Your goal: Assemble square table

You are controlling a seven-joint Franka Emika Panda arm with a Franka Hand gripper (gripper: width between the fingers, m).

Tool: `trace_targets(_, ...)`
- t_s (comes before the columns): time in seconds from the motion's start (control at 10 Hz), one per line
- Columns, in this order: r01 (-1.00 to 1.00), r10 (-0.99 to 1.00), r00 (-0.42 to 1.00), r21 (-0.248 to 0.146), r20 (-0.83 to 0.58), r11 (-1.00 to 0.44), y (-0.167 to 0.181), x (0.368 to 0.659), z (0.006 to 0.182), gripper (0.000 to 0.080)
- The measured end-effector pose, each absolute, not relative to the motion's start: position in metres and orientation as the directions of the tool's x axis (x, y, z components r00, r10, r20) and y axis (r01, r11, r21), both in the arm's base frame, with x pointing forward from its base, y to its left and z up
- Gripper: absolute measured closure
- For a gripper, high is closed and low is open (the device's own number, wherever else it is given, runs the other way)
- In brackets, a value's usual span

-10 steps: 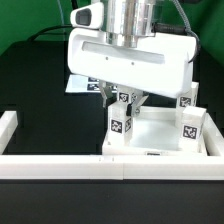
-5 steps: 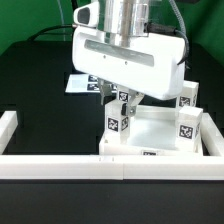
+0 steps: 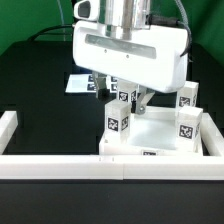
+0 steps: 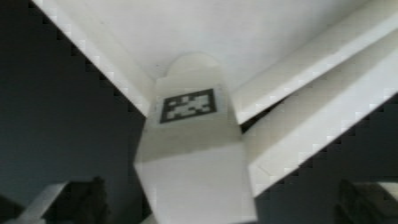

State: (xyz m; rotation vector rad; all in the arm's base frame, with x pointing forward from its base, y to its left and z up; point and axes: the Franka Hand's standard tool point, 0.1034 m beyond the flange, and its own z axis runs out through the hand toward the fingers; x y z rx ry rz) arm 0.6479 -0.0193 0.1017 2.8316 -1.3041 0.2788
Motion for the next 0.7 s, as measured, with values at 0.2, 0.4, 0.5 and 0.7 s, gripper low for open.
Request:
trace_targets(0.2, -0.75, -0.751, 0.641, -0.079, 0.158, -0.656, -0.0096, 0.6482, 0.1169, 0.0151)
trace_targets(0.4, -0.75, -0.75, 0.642, -0.074, 0.157, -0.657, -0.0107, 0.6474, 0.1133, 0.015)
trace_targets(0.5, -0.75, -0.75, 0.642, -0.074, 0.157, -0.657, -0.0108, 0.6473, 0.1132, 0.015)
trace_targets(0.7, -0.75, -0.75, 0.642, -0.073, 0.157, -0.657, -0.0107, 0.6472, 0.1129, 0.015)
